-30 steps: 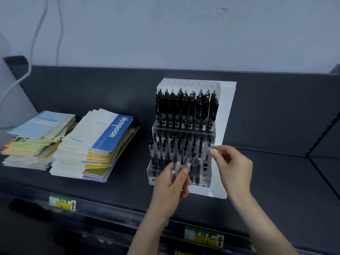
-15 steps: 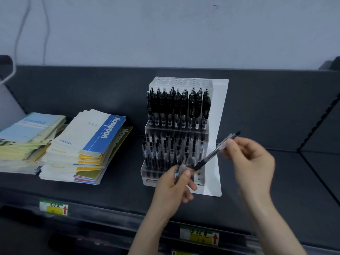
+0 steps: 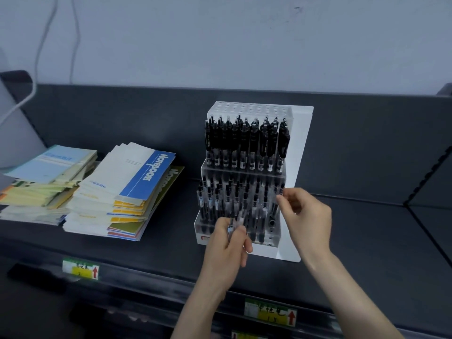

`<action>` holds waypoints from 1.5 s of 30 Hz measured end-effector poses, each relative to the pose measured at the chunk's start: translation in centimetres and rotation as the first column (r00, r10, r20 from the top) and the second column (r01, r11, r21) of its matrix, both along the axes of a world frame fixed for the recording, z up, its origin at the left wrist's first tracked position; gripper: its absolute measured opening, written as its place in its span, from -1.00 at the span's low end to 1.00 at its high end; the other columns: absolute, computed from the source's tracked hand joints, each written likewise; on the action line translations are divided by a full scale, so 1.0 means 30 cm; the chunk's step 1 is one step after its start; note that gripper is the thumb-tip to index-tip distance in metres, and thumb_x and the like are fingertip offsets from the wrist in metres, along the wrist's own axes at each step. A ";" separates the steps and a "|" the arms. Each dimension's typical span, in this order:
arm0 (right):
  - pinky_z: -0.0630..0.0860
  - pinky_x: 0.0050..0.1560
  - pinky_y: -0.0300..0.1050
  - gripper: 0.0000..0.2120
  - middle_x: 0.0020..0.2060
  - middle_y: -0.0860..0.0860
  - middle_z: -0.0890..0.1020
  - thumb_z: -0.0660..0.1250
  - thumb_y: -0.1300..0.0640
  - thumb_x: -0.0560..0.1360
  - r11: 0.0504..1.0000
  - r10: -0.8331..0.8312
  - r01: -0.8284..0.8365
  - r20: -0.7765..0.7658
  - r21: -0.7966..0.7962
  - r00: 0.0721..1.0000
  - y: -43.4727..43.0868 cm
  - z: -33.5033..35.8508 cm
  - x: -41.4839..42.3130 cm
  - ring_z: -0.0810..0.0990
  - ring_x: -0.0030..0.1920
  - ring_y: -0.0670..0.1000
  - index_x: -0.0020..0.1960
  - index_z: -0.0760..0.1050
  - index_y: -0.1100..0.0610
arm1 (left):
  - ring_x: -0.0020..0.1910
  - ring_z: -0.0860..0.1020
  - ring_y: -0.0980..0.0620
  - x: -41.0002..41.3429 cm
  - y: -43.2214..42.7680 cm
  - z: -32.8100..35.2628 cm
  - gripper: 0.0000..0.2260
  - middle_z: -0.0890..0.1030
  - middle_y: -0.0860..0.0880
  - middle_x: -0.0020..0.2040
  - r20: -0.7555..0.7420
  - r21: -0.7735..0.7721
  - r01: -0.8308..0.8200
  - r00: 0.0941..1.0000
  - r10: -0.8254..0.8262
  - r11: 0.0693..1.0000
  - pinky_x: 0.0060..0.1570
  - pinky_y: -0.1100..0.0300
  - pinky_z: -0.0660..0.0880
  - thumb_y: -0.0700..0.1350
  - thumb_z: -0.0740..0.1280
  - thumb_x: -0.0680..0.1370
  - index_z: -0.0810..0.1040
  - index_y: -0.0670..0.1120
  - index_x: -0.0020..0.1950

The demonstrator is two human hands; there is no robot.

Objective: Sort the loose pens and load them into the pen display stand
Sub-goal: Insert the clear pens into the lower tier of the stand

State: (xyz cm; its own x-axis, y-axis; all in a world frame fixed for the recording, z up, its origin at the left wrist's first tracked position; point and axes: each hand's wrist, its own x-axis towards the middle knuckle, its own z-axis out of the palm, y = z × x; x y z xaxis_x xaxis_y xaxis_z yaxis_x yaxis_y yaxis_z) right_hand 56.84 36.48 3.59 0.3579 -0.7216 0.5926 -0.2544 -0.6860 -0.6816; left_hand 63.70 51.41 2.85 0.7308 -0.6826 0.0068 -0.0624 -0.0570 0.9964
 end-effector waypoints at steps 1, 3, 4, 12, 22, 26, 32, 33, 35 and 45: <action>0.47 -0.24 -0.30 -0.95 -0.37 -0.14 0.58 0.46 0.15 0.43 1.000 -0.002 0.002 0.002 0.000 1.000 0.000 -0.010 0.002 0.56 -0.34 -0.15 -0.11 0.63 0.10 | -0.51 0.37 0.08 0.001 0.003 0.000 -0.89 0.55 0.02 -0.38 0.004 0.002 0.000 1.000 0.000 1.000 -0.46 0.31 0.31 -0.13 0.15 0.65 0.35 -0.06 -0.07; 0.46 -0.26 -0.30 -0.96 -0.38 -0.14 0.58 0.46 0.17 0.42 1.000 0.005 -0.005 -0.010 -0.025 1.000 -0.002 -0.018 0.009 0.56 -0.35 -0.13 -0.14 0.62 0.10 | -0.50 0.38 0.08 0.005 0.010 -0.001 -0.87 0.55 0.01 -0.37 0.025 0.002 -0.004 1.000 0.004 1.000 -0.45 0.29 0.33 -0.10 0.16 0.65 0.38 -0.10 -0.07; 0.49 -0.27 -0.25 -0.96 -0.38 -0.12 0.59 0.47 0.18 0.42 0.999 0.016 -0.018 -0.032 -0.049 0.999 0.000 -0.022 0.014 0.57 -0.36 -0.11 -0.16 0.61 0.11 | -0.50 0.39 0.08 0.006 0.014 -0.002 -0.86 0.56 0.01 -0.36 0.031 0.000 -0.010 0.999 0.010 1.000 -0.45 0.29 0.33 -0.10 0.17 0.65 0.39 -0.11 -0.06; 0.49 -0.19 -0.36 -0.90 -0.31 -0.19 0.62 0.48 0.15 0.41 0.995 0.032 -0.029 -0.031 0.092 0.999 0.005 -0.022 -0.018 0.59 -0.29 -0.18 -0.08 0.64 0.04 | -0.50 0.39 0.10 0.004 0.014 -0.008 -0.86 0.55 0.04 -0.38 0.040 -0.003 -0.005 0.999 0.005 1.000 -0.45 0.34 0.33 -0.09 0.18 0.65 0.42 -0.11 -0.07; 0.50 -0.27 -0.36 -0.87 -0.36 -0.07 0.68 0.50 0.20 0.36 0.804 0.244 -0.277 0.133 0.526 0.961 0.143 0.027 -0.090 0.61 -0.33 -0.15 -0.26 0.63 -0.02 | -0.48 0.38 0.11 -0.038 -0.025 -0.009 -0.86 0.53 0.03 -0.37 0.106 0.000 0.153 0.983 -0.152 0.988 -0.43 0.31 0.35 -0.13 0.16 0.66 0.45 -0.10 -0.05; 0.49 -0.29 -0.36 -0.90 -0.36 -0.02 0.67 0.50 0.22 0.37 0.779 0.259 -0.315 0.180 0.542 0.949 0.135 0.037 -0.098 0.60 -0.35 -0.15 -0.24 0.63 0.05 | -0.45 0.39 0.11 -0.041 -0.031 -0.008 -0.85 0.52 0.03 -0.36 0.132 0.023 0.189 0.973 -0.191 0.982 -0.39 0.29 0.36 -0.09 0.14 0.66 0.47 -0.08 -0.02; 0.55 -0.24 -0.25 -0.93 -0.35 0.01 0.67 0.45 0.21 0.42 0.836 0.058 -0.253 0.380 0.486 0.923 0.090 0.085 -0.106 0.60 -0.34 -0.08 -0.22 0.61 0.08 | -0.47 0.35 0.14 -0.034 -0.026 -0.009 -0.81 0.48 0.05 -0.39 0.113 0.051 0.201 0.972 -0.206 0.978 -0.42 0.31 0.32 -0.07 0.15 0.66 0.49 -0.12 -0.03; 0.56 -0.22 -0.23 -0.92 -0.35 0.02 0.67 0.43 0.22 0.43 0.843 -0.004 -0.240 0.453 0.481 0.892 0.069 0.104 -0.111 0.62 -0.33 -0.06 -0.21 0.59 0.08 | -0.47 0.34 0.14 -0.027 -0.020 -0.009 -0.81 0.46 0.05 -0.40 0.082 0.044 0.168 0.982 -0.171 0.985 -0.43 0.32 0.31 -0.07 0.16 0.65 0.50 -0.14 -0.02; 0.58 -0.16 -0.23 -0.90 -0.35 0.00 0.67 0.42 0.21 0.44 0.889 -0.048 -0.175 0.466 0.423 0.883 0.035 0.134 -0.116 0.65 -0.30 -0.06 -0.21 0.58 0.05 | -0.47 0.30 0.14 -0.013 -0.006 -0.009 -0.79 0.41 0.02 -0.41 0.042 0.032 0.090 0.995 -0.091 0.995 -0.44 0.33 0.28 -0.06 0.18 0.64 0.50 -0.16 -0.02; 0.47 -0.20 -0.44 -0.94 -0.33 -0.23 0.59 0.47 0.19 0.42 0.996 0.067 -0.071 0.074 0.060 0.995 0.022 0.058 -0.039 0.58 -0.30 -0.24 -0.12 0.61 0.08 | -0.52 0.28 0.15 -0.008 0.000 0.016 -0.74 0.39 -0.05 -0.40 -0.096 -0.059 0.019 0.995 -0.025 0.998 -0.53 0.37 0.21 -0.08 0.05 0.66 0.44 -0.20 -0.06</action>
State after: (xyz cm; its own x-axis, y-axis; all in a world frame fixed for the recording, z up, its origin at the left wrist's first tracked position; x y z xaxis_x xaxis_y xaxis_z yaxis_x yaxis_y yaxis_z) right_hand 55.67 37.14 5.33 0.3664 -0.7332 0.5729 -0.1569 -0.6556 -0.7387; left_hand 63.47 51.40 3.32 0.7146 -0.6992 -0.0232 0.0334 0.0009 0.9994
